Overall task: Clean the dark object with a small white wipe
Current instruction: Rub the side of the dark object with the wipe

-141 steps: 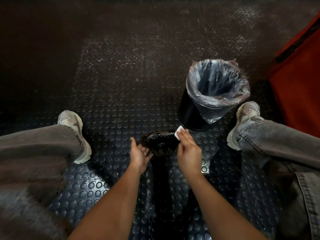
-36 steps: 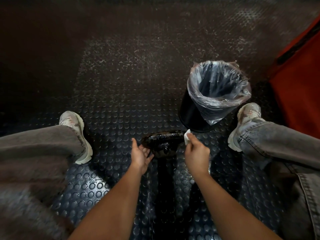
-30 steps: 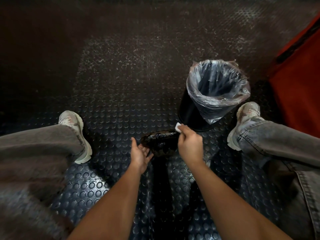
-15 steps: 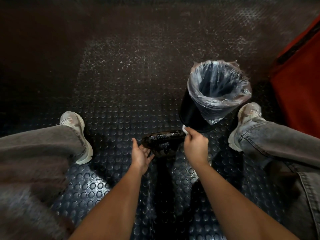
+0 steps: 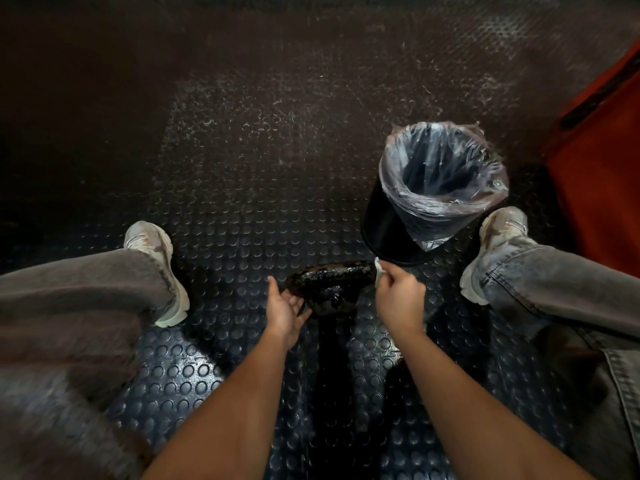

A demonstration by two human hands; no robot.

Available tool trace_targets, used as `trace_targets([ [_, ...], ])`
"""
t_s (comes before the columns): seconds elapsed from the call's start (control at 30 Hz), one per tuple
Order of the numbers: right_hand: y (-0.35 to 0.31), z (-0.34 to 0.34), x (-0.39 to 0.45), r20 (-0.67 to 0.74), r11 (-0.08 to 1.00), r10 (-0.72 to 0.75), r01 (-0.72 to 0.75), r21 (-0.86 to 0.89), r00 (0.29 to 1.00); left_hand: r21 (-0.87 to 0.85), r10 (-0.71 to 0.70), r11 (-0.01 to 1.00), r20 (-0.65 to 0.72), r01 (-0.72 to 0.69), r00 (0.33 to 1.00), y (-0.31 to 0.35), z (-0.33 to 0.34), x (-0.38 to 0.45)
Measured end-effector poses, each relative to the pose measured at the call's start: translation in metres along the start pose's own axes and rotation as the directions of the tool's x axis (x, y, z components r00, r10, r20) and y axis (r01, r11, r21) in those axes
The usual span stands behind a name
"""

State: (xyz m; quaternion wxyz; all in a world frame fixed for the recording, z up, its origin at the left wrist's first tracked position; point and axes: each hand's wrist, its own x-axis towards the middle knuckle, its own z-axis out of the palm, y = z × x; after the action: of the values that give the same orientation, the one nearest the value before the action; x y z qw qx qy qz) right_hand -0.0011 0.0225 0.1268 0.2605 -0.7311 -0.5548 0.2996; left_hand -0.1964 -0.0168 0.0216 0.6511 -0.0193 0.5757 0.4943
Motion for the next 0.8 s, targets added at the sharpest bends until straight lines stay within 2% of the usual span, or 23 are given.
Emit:
trace_targets([
  [0.07, -0.013, 0.001, 0.008, 0.046, 0.999, -0.037, 0.037, -0.013, 0.998, -0.008, -0.001, 1.000, -0.003, 0.001, 1.000, 0.000, -0.001, 0.002],
  [0.13, -0.028, 0.004, 0.006, 0.077, 0.987, -0.157, 0.158, -0.007, 0.985, -0.004, -0.002, 1.000, 0.000, 0.002, 1.000, 0.000, 0.002, -0.001],
  [0.23, -0.023, 0.014, -0.012, 0.145, 0.893, -0.433, 0.446, -0.066, 0.890, -0.007, 0.003, 1.000, 0.002, -0.003, 1.000, 0.001, 0.006, -0.006],
  [0.27, -0.014, 0.016, -0.018, 0.132, 0.866, -0.481, 0.493, -0.079, 0.867, -0.009, 0.003, 1.000, 0.005, -0.003, 1.000, 0.002, 0.007, -0.007],
  [0.33, 0.004, 0.013, -0.028, 0.047, 0.908, -0.415, 0.417, -0.048, 0.909, -0.017, 0.001, 1.000, 0.009, 0.000, 1.000, 0.004, 0.006, -0.008],
  [0.4, 0.011, 0.009, -0.030, -0.040, 0.982, -0.181, 0.183, 0.046, 0.983, -0.017, 0.003, 1.000, 0.020, -0.002, 1.000, 0.005, 0.005, -0.009],
  [0.47, 0.007, 0.006, -0.017, -0.064, 0.996, 0.024, -0.018, 0.084, 0.998, -0.020, 0.008, 1.000, 0.022, -0.007, 1.000, 0.007, 0.006, -0.011],
  [0.57, -0.006, 0.001, 0.009, -0.007, 0.994, 0.087, -0.087, 0.061, 0.996, -0.016, 0.004, 1.000, 0.019, -0.004, 1.000, 0.008, 0.007, -0.014],
  [0.63, -0.019, -0.001, 0.018, 0.040, 0.999, 0.004, -0.006, 0.037, 0.999, -0.023, 0.004, 1.000, 0.010, -0.004, 1.000, 0.008, 0.007, -0.014],
  [0.7, -0.029, 0.000, 0.013, 0.097, 0.986, -0.164, 0.167, -0.019, 0.982, -0.025, 0.004, 1.000, 0.005, -0.004, 1.000, 0.008, 0.009, -0.014],
  [0.77, -0.021, 0.006, 0.000, 0.166, 0.916, -0.382, 0.396, -0.063, 0.909, -0.022, 0.000, 1.000, -0.002, -0.001, 1.000, 0.007, 0.009, -0.013],
  [0.8, -0.011, 0.009, -0.008, 0.161, 0.882, -0.449, 0.465, -0.078, 0.879, -0.020, -0.002, 1.000, -0.001, 0.002, 1.000, 0.007, 0.009, -0.012],
])
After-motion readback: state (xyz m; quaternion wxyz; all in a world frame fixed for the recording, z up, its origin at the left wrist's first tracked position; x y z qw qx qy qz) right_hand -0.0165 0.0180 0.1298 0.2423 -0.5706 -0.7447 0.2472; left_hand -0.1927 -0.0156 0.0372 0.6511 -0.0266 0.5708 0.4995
